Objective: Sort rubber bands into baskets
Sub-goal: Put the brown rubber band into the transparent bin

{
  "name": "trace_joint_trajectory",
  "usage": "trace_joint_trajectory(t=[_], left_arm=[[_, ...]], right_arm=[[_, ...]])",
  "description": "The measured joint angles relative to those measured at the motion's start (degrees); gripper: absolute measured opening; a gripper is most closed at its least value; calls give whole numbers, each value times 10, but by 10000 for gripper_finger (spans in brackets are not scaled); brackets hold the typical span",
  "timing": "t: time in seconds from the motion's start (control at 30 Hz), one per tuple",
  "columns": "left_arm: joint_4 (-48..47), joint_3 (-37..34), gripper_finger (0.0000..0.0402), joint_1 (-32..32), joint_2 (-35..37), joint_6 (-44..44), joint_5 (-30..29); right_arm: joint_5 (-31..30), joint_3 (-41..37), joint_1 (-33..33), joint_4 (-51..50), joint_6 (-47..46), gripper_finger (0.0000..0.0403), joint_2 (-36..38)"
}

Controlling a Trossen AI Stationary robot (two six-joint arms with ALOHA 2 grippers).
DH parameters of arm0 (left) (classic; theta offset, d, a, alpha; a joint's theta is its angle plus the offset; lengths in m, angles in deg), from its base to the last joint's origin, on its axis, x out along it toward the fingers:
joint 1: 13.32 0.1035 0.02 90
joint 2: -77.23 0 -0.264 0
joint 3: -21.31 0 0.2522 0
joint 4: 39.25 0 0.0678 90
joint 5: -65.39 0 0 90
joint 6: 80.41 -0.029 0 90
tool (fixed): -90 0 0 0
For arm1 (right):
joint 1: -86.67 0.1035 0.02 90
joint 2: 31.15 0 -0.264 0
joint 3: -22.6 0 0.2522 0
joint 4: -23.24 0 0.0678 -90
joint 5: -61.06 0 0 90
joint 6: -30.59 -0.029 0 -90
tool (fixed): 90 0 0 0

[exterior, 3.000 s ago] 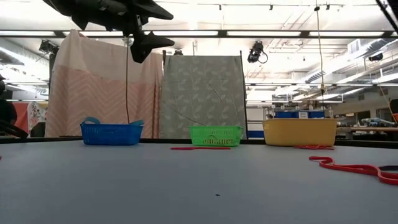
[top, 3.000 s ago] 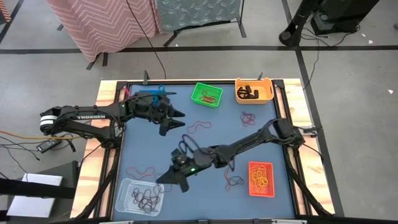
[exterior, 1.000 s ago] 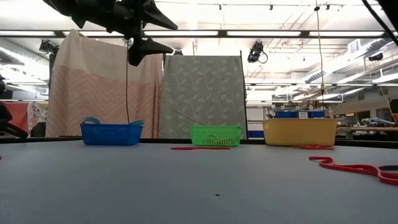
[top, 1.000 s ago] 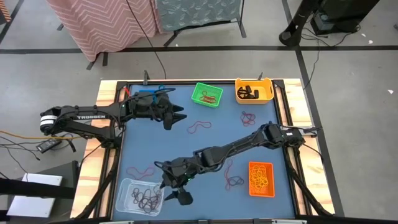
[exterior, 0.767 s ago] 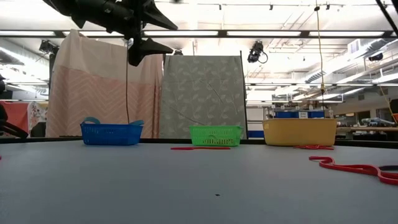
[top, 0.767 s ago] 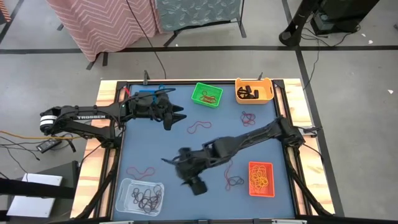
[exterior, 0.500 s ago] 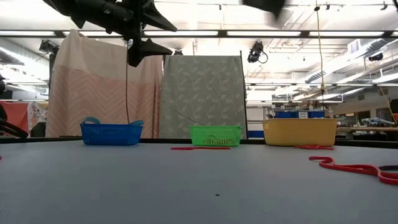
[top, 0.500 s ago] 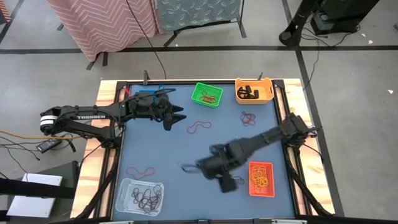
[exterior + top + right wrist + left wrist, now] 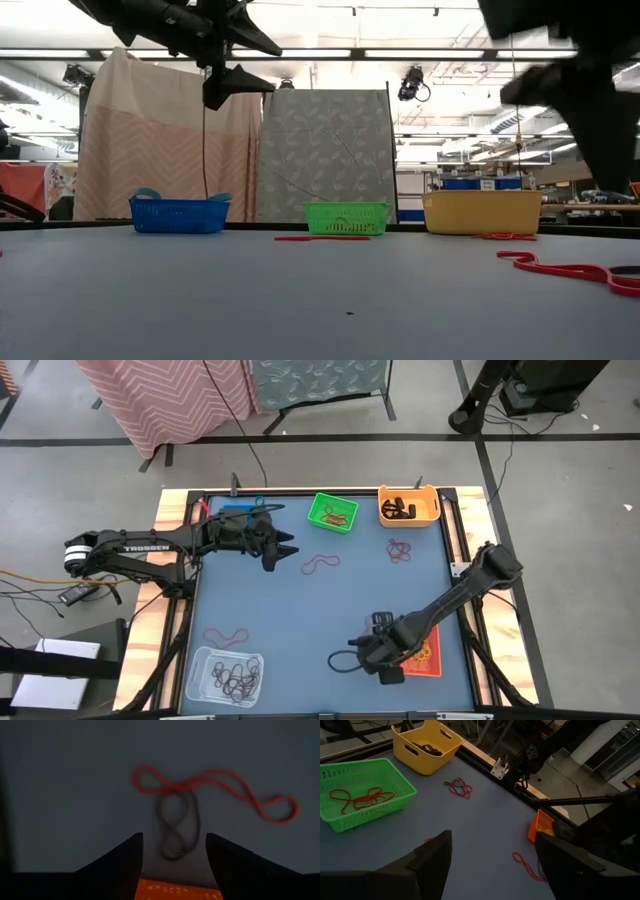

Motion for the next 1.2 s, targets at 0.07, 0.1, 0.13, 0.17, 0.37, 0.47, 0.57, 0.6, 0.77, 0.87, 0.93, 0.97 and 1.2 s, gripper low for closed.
trace_joint_trajectory(t=[0.07, 0.1, 0.13, 0.17, 0.37, 0.47, 0.57, 0.6, 0.77, 0.87, 0.93, 0.97, 1.2], left_arm=[[0, 0, 286, -1, 0, 1, 0], [0, 0, 286, -1, 0, 1, 0], [0, 0, 286, -1, 0, 1, 0], [0, 0, 286, -1, 0, 1, 0], [2, 0, 286, -4, 0, 19, 0], [49, 0, 286, -11, 0, 44, 17], [152, 14, 286, -12, 2, 74, 76], [181, 27, 286, -11, 7, 80, 89], [167, 140, 286, -7, 49, 38, 101], [40, 223, 286, -7, 74, -19, 100], [-56, 277, 286, -8, 83, -51, 94], [-102, 301, 286, -8, 88, -64, 86], [-250, 371, 286, -8, 102, -94, 15]], right_arm=[[-11, -2, -3, 1, 0, 222, -23], [-14, -2, -5, 6, 1, 219, -34], [-16, -2, -7, 9, 5, 216, -45], [-17, -2, -8, 8, 7, 213, -56], [-26, 2, -6, -3, 6, 187, -103], [-25, 3, -3, 1, -4, 148, -115], [-17, 3, -2, 6, -21, 68, -116], [-15, 2, -1, 6, -24, 37, -114], [-33, -3, -2, -25, -53, 7, -79], [-60, 0, -7, -42, -91, 6, -30], [-82, 9, -11, -41, -107, 5, 6], [-95, 14, -12, -37, -114, 4, 18], [-152, 53, -41, 204, -101, 2, 44]])
